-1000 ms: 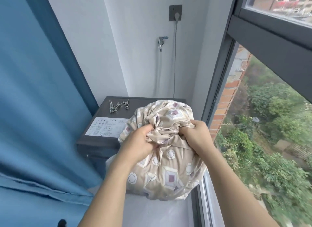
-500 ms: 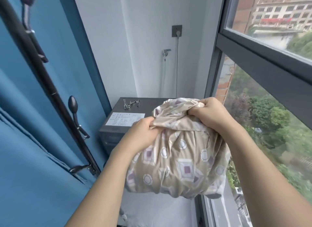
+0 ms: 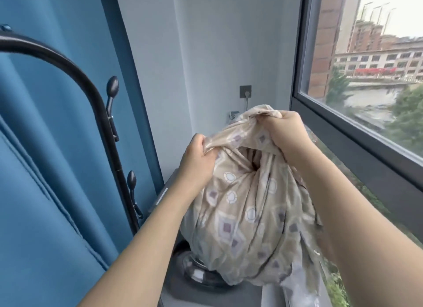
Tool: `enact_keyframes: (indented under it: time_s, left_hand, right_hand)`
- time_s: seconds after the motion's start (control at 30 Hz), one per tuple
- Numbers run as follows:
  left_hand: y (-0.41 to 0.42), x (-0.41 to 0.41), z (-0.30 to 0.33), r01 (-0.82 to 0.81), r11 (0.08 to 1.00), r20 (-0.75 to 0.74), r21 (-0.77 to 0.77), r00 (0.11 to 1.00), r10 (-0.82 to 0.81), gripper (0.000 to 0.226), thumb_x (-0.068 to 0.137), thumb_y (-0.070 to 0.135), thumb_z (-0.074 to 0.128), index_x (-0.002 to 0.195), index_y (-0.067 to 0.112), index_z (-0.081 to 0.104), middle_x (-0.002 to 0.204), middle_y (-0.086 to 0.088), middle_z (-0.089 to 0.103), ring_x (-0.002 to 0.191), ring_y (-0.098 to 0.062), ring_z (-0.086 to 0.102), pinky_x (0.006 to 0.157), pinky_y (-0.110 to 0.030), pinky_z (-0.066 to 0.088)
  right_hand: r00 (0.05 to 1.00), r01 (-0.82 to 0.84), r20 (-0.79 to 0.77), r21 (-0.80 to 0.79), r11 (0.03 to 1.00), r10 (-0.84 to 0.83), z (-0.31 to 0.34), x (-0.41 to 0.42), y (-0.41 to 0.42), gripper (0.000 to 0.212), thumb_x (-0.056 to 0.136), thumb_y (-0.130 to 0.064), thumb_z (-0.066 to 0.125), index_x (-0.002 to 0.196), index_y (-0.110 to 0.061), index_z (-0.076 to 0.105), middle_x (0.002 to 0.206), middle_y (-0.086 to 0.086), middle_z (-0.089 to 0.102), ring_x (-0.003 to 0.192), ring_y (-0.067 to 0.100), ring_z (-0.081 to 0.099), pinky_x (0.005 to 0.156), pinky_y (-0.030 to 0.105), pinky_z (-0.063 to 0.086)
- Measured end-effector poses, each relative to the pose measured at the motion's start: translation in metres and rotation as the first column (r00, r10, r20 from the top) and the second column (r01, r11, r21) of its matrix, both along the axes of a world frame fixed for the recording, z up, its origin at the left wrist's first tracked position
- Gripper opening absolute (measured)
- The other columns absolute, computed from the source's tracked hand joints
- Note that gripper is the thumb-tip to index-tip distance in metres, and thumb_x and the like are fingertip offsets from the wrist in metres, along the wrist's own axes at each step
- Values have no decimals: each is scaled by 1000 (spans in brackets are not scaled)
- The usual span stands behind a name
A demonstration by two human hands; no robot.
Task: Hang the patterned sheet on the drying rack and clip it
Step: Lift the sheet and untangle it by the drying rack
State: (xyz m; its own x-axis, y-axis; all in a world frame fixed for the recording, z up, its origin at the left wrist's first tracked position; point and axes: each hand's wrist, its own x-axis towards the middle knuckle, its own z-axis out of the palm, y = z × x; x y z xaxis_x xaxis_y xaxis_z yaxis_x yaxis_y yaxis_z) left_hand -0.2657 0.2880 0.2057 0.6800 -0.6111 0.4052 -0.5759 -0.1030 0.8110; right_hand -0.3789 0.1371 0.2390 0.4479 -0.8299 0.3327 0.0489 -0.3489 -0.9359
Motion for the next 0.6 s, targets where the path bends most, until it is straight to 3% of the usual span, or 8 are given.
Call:
enact_keyframes:
  time_s: [0.1,0.2,0.27,0.33,0.47,0.6]
  left_hand:
    - [8,2,27,168,971,-175,169,975,-138,39,73,46,71,100,18,64,92,5,72,84,-14,68,82,-34,55]
    - [33,8,37,219,892,-265,396,957,-117,43,68,48,73,98,18,73,93,-1,76,87,-20,73,88,-39,56]
    - [46,9,33,171,919,-356,356,934,-36,32,81,41,71,99,15,72,92,-6,76,86,-24,73,87,-44,56]
    - [54,0,24,103,961,-448,256,894,23,28,89,33,65,100,9,71,93,-12,75,88,-29,72,87,-49,56]
    - [60,-41,7,19,996,-486,88,874,26,22,87,24,56,90,5,69,94,-18,73,90,-33,71,88,-48,55]
    - [90,-81,-5,-89,996,-541,-1,838,74,29,84,35,58,90,10,70,91,-13,74,87,-32,71,87,-47,55]
  right_hand:
    - [996,-57,67,-16,998,58,33,14,1,23,84,-18,61,89,3,66,77,5,63,71,15,58,66,30,47]
    - [969,-173,-209,-188,967,132,59,21,2,22,85,-22,64,102,-8,68,92,5,70,84,22,66,79,36,53]
    - [889,-236,-445,-247,940,106,65,25,8,20,86,-27,65,98,-11,67,93,7,69,87,26,65,81,35,51]
    - [823,-264,-562,-255,930,79,59,29,15,19,86,-31,65,91,-13,64,90,8,67,81,26,61,74,33,47]
    - [752,-329,-645,-190,925,135,39,24,31,22,81,-33,63,88,-13,63,90,9,68,84,30,64,77,37,49]
    - [700,-533,-582,-40,845,414,33,-3,68,23,79,-32,63,83,-9,65,83,7,69,76,26,63,74,36,45]
